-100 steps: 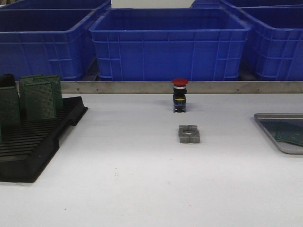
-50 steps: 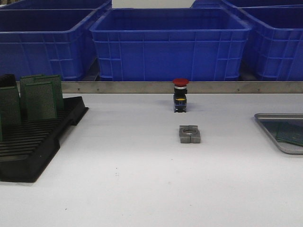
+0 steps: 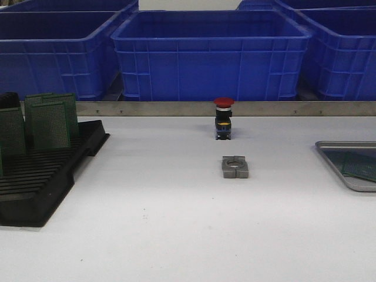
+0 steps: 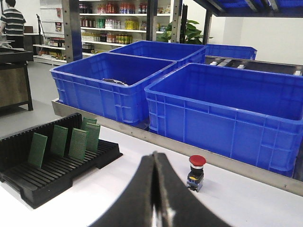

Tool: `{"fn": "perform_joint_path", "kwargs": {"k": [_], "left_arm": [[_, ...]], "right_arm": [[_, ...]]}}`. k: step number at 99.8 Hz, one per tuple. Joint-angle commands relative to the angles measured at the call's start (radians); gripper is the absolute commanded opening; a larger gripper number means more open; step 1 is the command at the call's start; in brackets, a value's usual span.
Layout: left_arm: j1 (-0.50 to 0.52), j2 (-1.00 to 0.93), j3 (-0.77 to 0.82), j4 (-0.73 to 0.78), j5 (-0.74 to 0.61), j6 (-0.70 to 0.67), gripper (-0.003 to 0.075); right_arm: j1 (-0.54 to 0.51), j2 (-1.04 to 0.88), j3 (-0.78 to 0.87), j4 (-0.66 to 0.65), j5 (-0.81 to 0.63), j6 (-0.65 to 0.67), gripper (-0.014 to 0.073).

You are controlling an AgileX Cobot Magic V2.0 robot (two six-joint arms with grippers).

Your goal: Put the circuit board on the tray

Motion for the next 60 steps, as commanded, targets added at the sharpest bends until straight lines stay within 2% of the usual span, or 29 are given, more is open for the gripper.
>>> {"fn": "perform_joint_path", "kwargs": {"k": [1,60], "left_arm": [[0.003,-0.031,0.048,0.021,-0.046,-0.026,-0.002],[0.003,-0.03,0.048,0.004,-0.057,-0.026,-0.002]], "right_arm": [[0.0,0.011,-0.025,0.007,-0.031,-0.007,-0.0062],[0.0,0.011,-0.025,0.007,-0.03,-0.007,-0.0062]]}}
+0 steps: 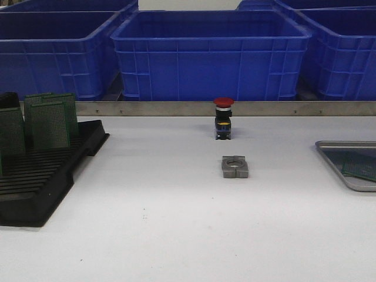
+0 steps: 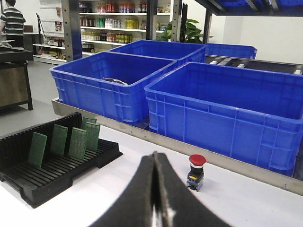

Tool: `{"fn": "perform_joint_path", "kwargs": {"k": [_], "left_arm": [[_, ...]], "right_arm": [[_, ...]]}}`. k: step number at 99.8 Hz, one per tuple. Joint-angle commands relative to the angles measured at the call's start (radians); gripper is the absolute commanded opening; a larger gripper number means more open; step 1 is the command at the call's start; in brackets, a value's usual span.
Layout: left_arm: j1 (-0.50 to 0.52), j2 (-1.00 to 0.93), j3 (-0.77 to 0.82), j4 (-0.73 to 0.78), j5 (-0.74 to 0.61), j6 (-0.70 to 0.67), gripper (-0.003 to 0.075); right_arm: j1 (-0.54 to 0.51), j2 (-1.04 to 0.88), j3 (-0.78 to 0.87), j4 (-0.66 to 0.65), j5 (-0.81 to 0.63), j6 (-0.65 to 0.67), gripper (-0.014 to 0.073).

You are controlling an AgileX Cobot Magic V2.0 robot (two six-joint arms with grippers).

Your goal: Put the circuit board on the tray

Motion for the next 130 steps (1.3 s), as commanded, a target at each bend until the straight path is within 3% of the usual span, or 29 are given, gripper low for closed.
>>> {"fn": "perform_joint_path", "kwargs": {"k": [1,72,88,103,119,130], "left_arm": [[0.003,-0.03,0.049,-0.011,-0.08,-0.012,-0.002],[0.003,-0.03,0.049,-0.011,-0.08,-0.012,-0.002],[0.003,-0.03,0.049,-0.011,-0.081,-0.012,-0.002],[0.003,-0.03,0.049,-0.011,-0.081,-0.012,-0.002],[0.003,-0.03,0.049,-0.011,-0.081,-0.012,-0.002],[0.003,-0.03,0.049,-0.011,-0.081,-0.012,-0.002]], "right_arm": [[0.0,0.011,-0.026,0.007,-0.032,-0.007,-0.0062],[-0.011,0.011,-0.017,0.007,-0.063,-0.007,-0.0062],[-0.104,0.011,0.04,0.007,-0.172,-0.006,-0.0062],[-0.264,0.011,0.098,-0.003,-0.161,-0.003,-0.0062],[-0.384,-0.019,0.153,-0.246,-0.091,0.135,-0.0062],[-0.387,-0.081,0.217,-0.548,-0.14,0.432,-0.0062]]}}
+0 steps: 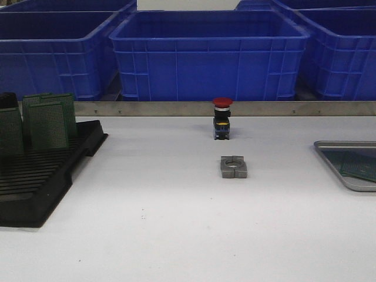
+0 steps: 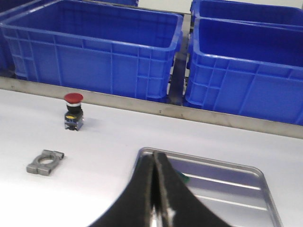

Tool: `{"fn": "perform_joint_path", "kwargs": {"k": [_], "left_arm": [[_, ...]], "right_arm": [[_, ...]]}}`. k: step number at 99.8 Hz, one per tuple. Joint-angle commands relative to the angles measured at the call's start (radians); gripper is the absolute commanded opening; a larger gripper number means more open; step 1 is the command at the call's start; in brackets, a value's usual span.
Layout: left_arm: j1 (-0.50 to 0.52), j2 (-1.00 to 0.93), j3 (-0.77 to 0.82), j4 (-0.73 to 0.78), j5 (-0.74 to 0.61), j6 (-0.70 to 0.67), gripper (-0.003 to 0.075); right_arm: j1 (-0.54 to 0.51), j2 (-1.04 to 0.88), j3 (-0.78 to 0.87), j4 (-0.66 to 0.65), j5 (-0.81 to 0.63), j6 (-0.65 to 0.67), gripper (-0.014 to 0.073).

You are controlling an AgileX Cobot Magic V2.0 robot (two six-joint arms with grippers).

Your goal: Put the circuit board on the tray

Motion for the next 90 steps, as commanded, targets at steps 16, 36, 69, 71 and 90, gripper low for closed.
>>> {"fn": "perform_joint_path", "kwargs": {"k": [16,36,69,71,90], "left_arm": [[0.001,-0.03,0.049,-0.011,-0.081,-0.012,-0.002],[0.001,-0.03,0.049,-0.011,-0.082,-0.012,-0.002],[0.001,-0.03,0.049,-0.011,-0.082,-0.012,-0.002],[0.001,-0.03,0.049,-0.011,-0.082,-0.012,-0.002],[0.001,-0.03,0.049,-0.011,-0.082,-0.012,-0.002]], "right_arm": [[-0.007,-0.105,0.095,-0.733,-0.119,0.778,-0.0062],[-0.03,-0.178,0.096,-0.819,-0.111,0.874,-0.0062],[-0.037,-0.181,0.096,-0.819,-0.105,0.874,-0.0062],[-0.037,-0.181,0.096,-0.819,-0.102,0.874,-0.0062],[-0.037,-0.181,0.096,-0.819,-0.101,0.874,-0.0062]]}}
